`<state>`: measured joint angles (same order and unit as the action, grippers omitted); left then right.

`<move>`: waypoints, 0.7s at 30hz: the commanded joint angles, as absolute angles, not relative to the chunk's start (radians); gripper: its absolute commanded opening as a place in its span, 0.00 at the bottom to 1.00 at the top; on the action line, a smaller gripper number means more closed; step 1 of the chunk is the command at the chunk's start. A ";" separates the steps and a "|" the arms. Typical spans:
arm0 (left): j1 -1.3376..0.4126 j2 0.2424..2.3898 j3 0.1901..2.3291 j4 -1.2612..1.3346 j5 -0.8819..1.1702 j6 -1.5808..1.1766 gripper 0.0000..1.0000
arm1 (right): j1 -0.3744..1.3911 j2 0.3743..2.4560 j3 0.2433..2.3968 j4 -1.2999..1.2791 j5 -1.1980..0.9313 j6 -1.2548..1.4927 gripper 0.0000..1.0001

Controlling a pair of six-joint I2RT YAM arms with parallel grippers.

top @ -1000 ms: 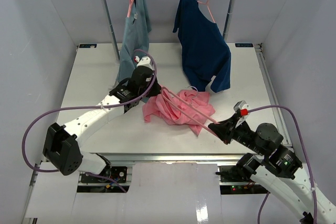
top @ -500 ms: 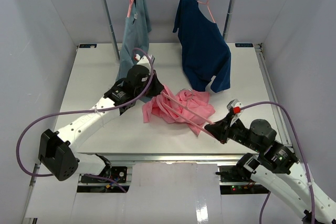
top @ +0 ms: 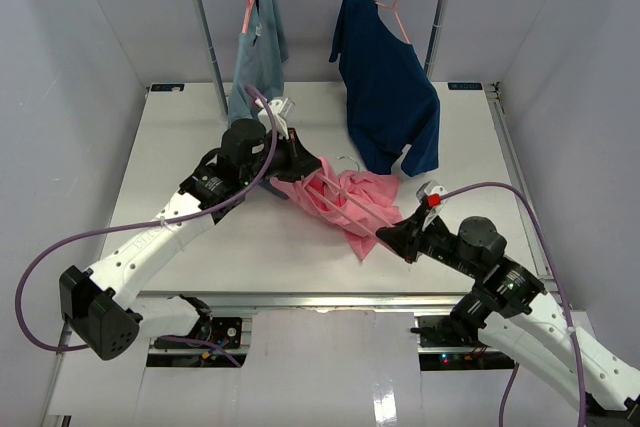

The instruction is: Place the t-shirt on the hanger

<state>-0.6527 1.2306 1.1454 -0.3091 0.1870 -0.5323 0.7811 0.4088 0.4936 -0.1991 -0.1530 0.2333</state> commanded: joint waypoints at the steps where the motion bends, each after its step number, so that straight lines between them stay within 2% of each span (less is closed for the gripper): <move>1: -0.666 1.163 1.219 -0.261 0.360 -0.568 0.00 | 0.785 0.454 0.466 -0.026 -0.159 0.229 0.08; 11: -0.666 1.157 1.166 -0.187 0.523 -0.629 0.00 | 0.787 0.410 0.351 0.244 -0.113 0.276 0.08; 21: -0.683 1.165 1.172 -0.195 0.593 -0.641 0.00 | 0.787 0.365 0.261 0.422 -0.068 0.293 0.08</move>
<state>-0.6487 1.1934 1.1671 -0.2085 0.4329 -0.5936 0.7823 0.3622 0.2711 0.2154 -0.1256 0.2786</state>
